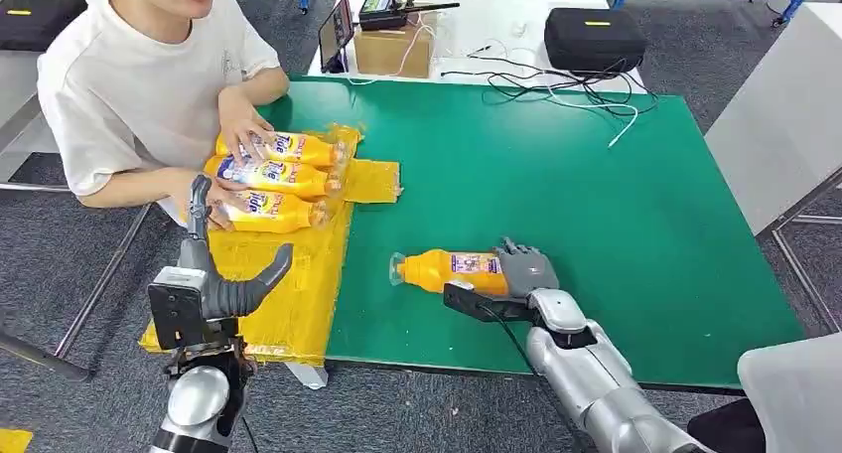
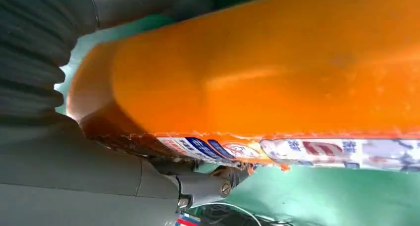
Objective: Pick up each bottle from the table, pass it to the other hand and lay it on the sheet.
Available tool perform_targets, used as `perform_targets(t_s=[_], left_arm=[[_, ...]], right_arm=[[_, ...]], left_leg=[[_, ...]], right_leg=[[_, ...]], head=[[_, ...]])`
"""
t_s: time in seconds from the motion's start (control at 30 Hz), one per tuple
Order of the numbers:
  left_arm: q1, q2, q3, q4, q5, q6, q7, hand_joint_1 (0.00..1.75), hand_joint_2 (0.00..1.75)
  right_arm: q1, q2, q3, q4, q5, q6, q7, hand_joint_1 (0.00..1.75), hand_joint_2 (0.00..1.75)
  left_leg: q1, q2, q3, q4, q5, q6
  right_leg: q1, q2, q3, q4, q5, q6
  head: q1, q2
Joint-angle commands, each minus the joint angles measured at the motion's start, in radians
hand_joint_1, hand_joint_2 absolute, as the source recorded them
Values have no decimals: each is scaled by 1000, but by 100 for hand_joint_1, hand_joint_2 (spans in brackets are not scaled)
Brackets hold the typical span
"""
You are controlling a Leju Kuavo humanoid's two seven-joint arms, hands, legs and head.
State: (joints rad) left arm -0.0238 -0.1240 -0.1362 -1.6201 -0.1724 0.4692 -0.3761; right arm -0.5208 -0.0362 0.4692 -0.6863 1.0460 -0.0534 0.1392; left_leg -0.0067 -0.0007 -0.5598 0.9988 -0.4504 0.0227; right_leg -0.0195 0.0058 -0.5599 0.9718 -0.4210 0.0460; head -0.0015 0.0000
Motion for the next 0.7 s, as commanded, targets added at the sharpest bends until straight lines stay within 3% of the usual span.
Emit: perform_targets(t_s=[0.03, 0.3, 0.37, 0.5, 0.6, 0.7], left_arm=[[-35, 13, -10, 77, -6, 0, 4, 0, 175], [-35, 13, -10, 77, -6, 0, 4, 0, 175], [-37, 17, -17, 83, -8, -2, 7, 0, 175], [-56, 28, -54, 123, 25, -23, -4, 0, 175], [-25, 3, -52, 90, 148, -85, 7, 0, 175], [8, -46, -81, 91, 283, -111, -10, 0, 175]], right_arm=[[32, -24, 29, 111, -8, 31, -3, 175, 175], [32, -24, 29, 111, -8, 31, -3, 175, 175], [31, -30, 35, 102, -44, 59, -46, 175, 175], [62, -20, -51, 42, -326, 112, -333, 175, 175], [91, 20, -70, -26, -374, -22, -357, 175, 175], [155, 81, -126, -189, -521, -92, -466, 175, 175]], left_leg=[[2, -6, -3, -2, 3, -2], [2, -5, -1, -1, 1, -1], [2, -6, -2, -1, 1, -1], [1, -5, -2, -1, 1, -1], [3, -8, -3, -2, 3, -2], [3, 3, -1, -2, -1, -3]], right_leg=[[2, -6, 0, -4, 1, -2], [2, -5, 11, -2, 0, -2], [2, -5, 11, -3, 0, -1], [1, -4, 3, -2, 0, -1], [3, -7, 2, -5, 0, -1], [3, 3, 10, -4, 2, -1]], head=[[0, 0], [0, 0], [0, 0], [0, 0], [0, 0], [0, 0]])
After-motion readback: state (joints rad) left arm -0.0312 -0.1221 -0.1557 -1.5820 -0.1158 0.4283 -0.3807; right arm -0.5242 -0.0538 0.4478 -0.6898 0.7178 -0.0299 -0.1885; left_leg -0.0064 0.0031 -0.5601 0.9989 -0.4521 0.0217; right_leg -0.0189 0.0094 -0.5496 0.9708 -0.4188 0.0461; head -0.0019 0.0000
